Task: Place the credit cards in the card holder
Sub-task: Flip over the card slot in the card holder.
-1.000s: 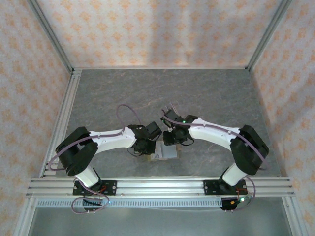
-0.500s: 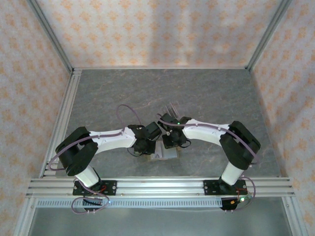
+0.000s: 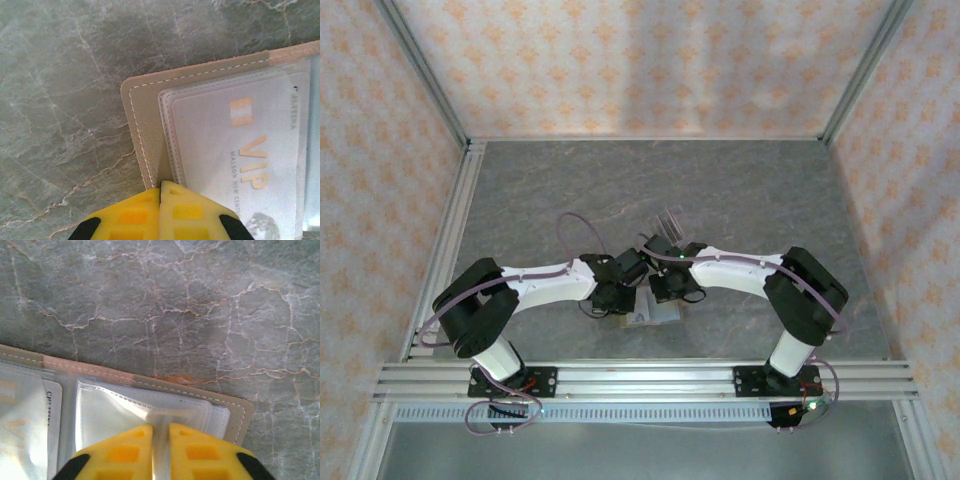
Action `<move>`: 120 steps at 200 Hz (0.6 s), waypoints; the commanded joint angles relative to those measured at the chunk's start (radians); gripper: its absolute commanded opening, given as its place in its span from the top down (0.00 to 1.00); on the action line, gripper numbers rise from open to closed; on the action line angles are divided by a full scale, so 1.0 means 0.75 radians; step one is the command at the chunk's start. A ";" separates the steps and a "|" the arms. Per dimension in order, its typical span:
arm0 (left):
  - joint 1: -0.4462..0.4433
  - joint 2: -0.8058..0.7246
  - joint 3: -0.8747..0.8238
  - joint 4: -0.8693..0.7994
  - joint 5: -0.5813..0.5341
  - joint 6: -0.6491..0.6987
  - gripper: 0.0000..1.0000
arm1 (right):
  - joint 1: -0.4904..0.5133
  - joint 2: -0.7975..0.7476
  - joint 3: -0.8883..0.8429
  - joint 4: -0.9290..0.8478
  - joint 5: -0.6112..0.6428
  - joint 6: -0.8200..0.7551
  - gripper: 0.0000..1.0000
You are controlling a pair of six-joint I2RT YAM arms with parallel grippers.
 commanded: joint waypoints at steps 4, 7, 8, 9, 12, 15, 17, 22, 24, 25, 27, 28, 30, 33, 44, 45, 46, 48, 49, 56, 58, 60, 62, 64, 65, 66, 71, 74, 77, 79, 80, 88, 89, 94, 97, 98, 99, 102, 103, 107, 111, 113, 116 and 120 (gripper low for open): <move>-0.017 0.015 -0.003 -0.051 -0.031 -0.012 1.00 | 0.090 0.031 -0.026 -0.060 0.144 0.008 0.92; -0.017 0.014 -0.004 -0.052 -0.031 -0.011 1.00 | 0.091 0.028 -0.022 -0.064 0.148 0.007 0.92; -0.018 0.015 -0.003 -0.051 -0.033 -0.011 1.00 | 0.091 0.027 -0.021 -0.067 0.147 0.007 0.92; -0.018 0.015 -0.003 -0.051 -0.033 -0.010 1.00 | 0.090 0.025 -0.019 -0.069 0.149 0.005 0.93; -0.017 0.015 -0.001 -0.051 -0.033 -0.010 1.00 | 0.091 0.023 -0.014 -0.076 0.151 0.004 0.93; -0.017 0.015 -0.002 -0.051 -0.034 -0.009 1.00 | 0.091 0.019 -0.009 -0.081 0.155 0.003 0.94; -0.017 0.015 -0.003 -0.052 -0.033 -0.009 1.00 | 0.092 0.017 -0.006 -0.086 0.155 0.001 0.94; -0.018 0.015 0.000 -0.052 -0.033 -0.006 1.00 | 0.091 0.011 0.002 -0.095 0.158 0.000 0.96; -0.018 0.014 0.001 -0.053 -0.035 -0.007 1.00 | 0.091 0.008 0.006 -0.100 0.159 -0.002 0.97; -0.018 0.014 0.001 -0.055 -0.035 -0.006 1.00 | 0.091 0.006 0.007 -0.102 0.160 -0.002 0.97; -0.018 0.015 0.001 -0.055 -0.036 -0.006 1.00 | 0.091 0.005 0.010 -0.105 0.161 -0.001 0.98; -0.017 0.015 0.001 -0.056 -0.036 -0.005 1.00 | 0.090 0.004 0.013 -0.105 0.161 -0.002 0.98; -0.018 0.015 0.003 -0.055 -0.036 -0.005 1.00 | 0.090 0.002 0.016 -0.110 0.163 -0.004 0.99; -0.017 0.014 0.002 -0.054 -0.037 -0.004 1.00 | 0.091 -0.002 0.020 -0.117 0.164 -0.005 0.99; -0.018 0.017 0.005 -0.056 -0.037 -0.001 1.00 | 0.091 -0.017 0.040 -0.139 0.168 -0.008 1.00; -0.017 0.016 0.007 -0.056 -0.037 0.000 1.00 | 0.091 -0.019 0.042 -0.140 0.169 -0.008 1.00; -0.018 0.016 0.007 -0.056 -0.037 0.002 1.00 | 0.091 -0.019 0.044 -0.143 0.170 -0.008 1.00; -0.018 0.015 0.007 -0.057 -0.037 0.001 1.00 | 0.091 -0.021 0.048 -0.147 0.170 -0.008 1.00; -0.018 0.016 0.008 -0.056 -0.037 0.001 1.00 | 0.091 -0.023 0.050 -0.149 0.170 -0.009 1.00; -0.017 0.017 0.009 -0.056 -0.037 0.003 1.00 | 0.091 -0.033 0.062 -0.162 0.171 -0.012 1.00; -0.017 0.016 0.009 -0.056 -0.038 0.003 1.00 | 0.091 -0.037 0.065 -0.166 0.170 -0.012 1.00; -0.015 0.017 0.009 -0.057 -0.038 0.003 1.00 | 0.090 -0.039 0.068 -0.169 0.170 -0.012 1.00; -0.017 0.017 0.010 -0.059 -0.037 0.005 1.00 | 0.091 -0.043 0.071 -0.172 0.169 -0.013 1.00; -0.016 0.017 0.009 -0.059 -0.037 0.005 1.00 | 0.091 -0.047 0.074 -0.175 0.169 -0.014 1.00; -0.015 0.017 0.010 -0.059 -0.038 0.005 1.00 | 0.091 -0.049 0.076 -0.176 0.169 -0.014 1.00; -0.015 0.017 0.011 -0.059 -0.038 0.005 1.00 | 0.091 -0.051 0.076 -0.177 0.169 -0.014 1.00; -0.016 0.017 0.011 -0.060 -0.038 0.007 1.00 | 0.091 -0.059 0.082 -0.182 0.169 -0.015 1.00; -0.016 0.017 0.012 -0.060 -0.037 0.007 1.00 | 0.091 -0.062 0.086 -0.185 0.169 -0.016 1.00; -0.016 0.016 0.013 -0.060 -0.038 0.010 1.00 | 0.091 -0.069 0.089 -0.189 0.168 -0.016 1.00; -0.016 0.018 0.013 -0.060 -0.038 0.010 1.00 | 0.091 -0.071 0.091 -0.190 0.168 -0.016 1.00; -0.015 0.019 0.013 -0.060 -0.038 0.010 1.00 | 0.091 -0.072 0.091 -0.190 0.167 -0.017 1.00; -0.017 0.019 0.016 -0.061 -0.038 0.012 1.00 | 0.091 -0.086 0.101 -0.195 0.156 -0.017 1.00; -0.017 0.019 0.016 -0.061 -0.038 0.013 1.00 | 0.091 -0.088 0.102 -0.196 0.154 -0.016 1.00; -0.016 0.019 0.017 -0.061 -0.038 0.013 1.00 | 0.091 -0.094 0.106 -0.195 0.146 -0.017 1.00; -0.015 0.018 0.018 -0.061 -0.038 0.014 1.00 | 0.091 -0.098 0.108 -0.194 0.138 -0.016 1.00; -0.015 0.018 0.018 -0.062 -0.038 0.014 1.00 | 0.091 -0.098 0.109 -0.193 0.135 -0.016 1.00; -0.015 0.019 0.019 -0.062 -0.038 0.015 1.00 | 0.091 -0.098 0.109 -0.194 0.133 -0.016 1.00; -0.016 0.019 0.020 -0.062 -0.037 0.016 1.00 | 0.091 -0.101 0.112 -0.192 0.127 -0.016 1.00; -0.016 0.018 0.021 -0.062 -0.037 0.017 1.00 | 0.091 -0.102 0.113 -0.191 0.126 -0.016 1.00; -0.016 0.019 0.024 -0.060 -0.036 0.016 1.00 | 0.091 -0.103 0.115 -0.188 0.109 -0.015 1.00; -0.016 0.019 0.025 -0.061 -0.034 0.016 1.00 | 0.091 -0.102 0.117 -0.185 0.096 -0.015 1.00; -0.015 0.019 0.027 -0.061 -0.034 0.017 1.00 | 0.091 -0.102 0.119 -0.183 0.090 -0.014 1.00; -0.015 0.018 0.030 -0.061 -0.035 0.018 1.00 | 0.091 -0.102 0.119 -0.179 0.076 -0.013 1.00; -0.015 0.019 0.032 -0.062 -0.031 0.018 1.00 | 0.091 -0.100 0.123 -0.176 0.060 -0.012 1.00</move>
